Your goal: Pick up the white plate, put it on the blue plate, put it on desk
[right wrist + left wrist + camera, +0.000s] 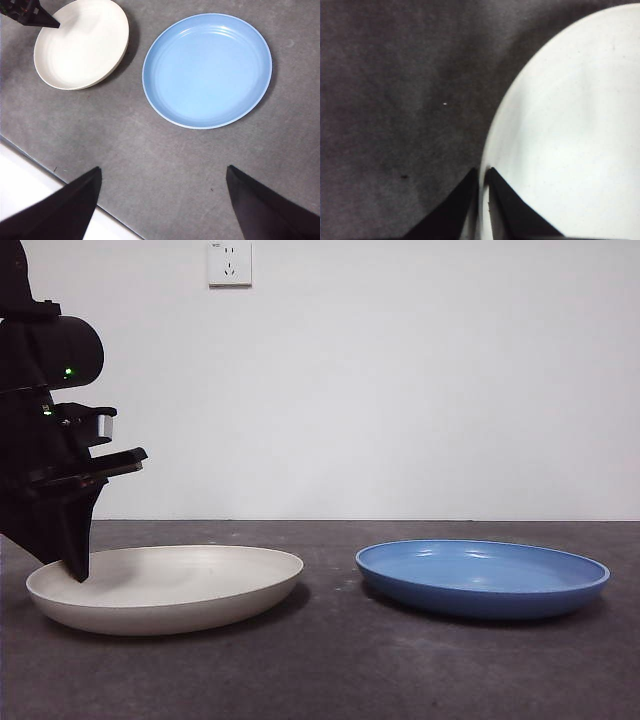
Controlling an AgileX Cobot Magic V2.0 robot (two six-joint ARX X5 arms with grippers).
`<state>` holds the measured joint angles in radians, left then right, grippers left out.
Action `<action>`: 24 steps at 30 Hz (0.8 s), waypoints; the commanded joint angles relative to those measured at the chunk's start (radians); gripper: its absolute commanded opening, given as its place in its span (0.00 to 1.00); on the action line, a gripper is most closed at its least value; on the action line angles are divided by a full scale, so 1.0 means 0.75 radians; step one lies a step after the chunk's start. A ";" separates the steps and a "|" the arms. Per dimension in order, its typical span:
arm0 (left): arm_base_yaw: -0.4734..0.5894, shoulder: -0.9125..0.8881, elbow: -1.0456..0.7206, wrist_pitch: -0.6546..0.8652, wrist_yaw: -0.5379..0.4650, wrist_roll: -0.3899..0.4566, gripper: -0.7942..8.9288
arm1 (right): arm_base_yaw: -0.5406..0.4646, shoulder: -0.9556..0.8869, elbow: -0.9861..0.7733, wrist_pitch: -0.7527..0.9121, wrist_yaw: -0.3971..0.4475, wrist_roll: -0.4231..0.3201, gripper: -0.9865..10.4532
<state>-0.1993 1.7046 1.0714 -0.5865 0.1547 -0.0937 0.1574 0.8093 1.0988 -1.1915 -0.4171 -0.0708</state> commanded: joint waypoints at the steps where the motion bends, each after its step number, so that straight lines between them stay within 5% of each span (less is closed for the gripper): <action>1: -0.003 0.007 0.026 0.008 -0.007 -0.007 0.09 | 0.005 0.008 0.021 0.013 -0.001 0.014 0.43; 7: -0.003 -0.079 0.030 0.007 0.003 -0.031 0.09 | 0.005 0.008 0.021 0.013 -0.001 0.014 0.44; 11: -0.007 -0.167 0.030 0.007 0.153 -0.064 0.09 | 0.005 0.008 0.021 0.015 0.002 0.014 0.43; 24: -0.188 -0.264 0.050 0.220 0.191 -0.313 0.09 | 0.005 0.008 0.021 0.023 0.008 0.018 0.44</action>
<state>-0.3233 1.4975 1.0801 -0.4450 0.2909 -0.2848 0.1574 0.8093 1.0988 -1.1843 -0.4149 -0.0704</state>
